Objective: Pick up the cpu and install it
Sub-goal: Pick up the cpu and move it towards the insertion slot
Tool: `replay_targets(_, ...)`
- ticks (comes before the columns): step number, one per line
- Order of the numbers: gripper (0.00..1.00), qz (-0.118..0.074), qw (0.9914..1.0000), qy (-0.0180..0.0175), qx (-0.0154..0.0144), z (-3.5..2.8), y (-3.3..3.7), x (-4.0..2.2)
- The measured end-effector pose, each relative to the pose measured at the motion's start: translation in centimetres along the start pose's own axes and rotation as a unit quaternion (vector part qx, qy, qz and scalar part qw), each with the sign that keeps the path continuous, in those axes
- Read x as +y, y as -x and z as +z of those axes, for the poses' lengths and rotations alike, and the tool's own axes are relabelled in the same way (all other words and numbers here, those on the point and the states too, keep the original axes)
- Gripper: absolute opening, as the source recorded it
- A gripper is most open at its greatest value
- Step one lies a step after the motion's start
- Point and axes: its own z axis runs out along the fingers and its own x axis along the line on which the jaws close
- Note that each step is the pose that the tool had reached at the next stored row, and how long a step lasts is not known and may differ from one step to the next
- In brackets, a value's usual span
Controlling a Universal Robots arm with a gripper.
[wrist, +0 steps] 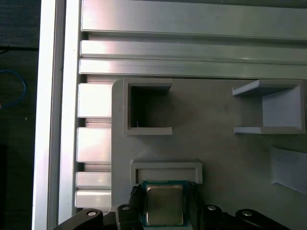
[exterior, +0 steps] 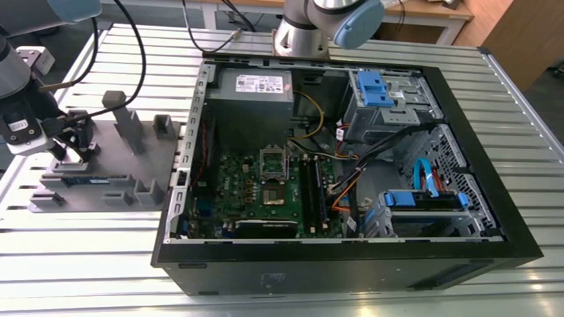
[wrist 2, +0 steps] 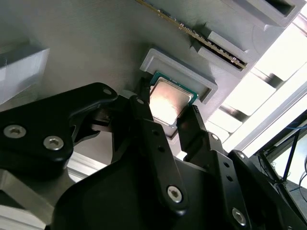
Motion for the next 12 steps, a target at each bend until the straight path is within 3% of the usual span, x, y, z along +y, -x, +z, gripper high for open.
replay_targets(4,0.47,0.000,1.00000,0.0003,0.0000,-0.09,0.00,0.00)
replay_targets(12,0.47,0.000,1.00000,0.0003,-0.0001,-1.26,0.06,0.06)
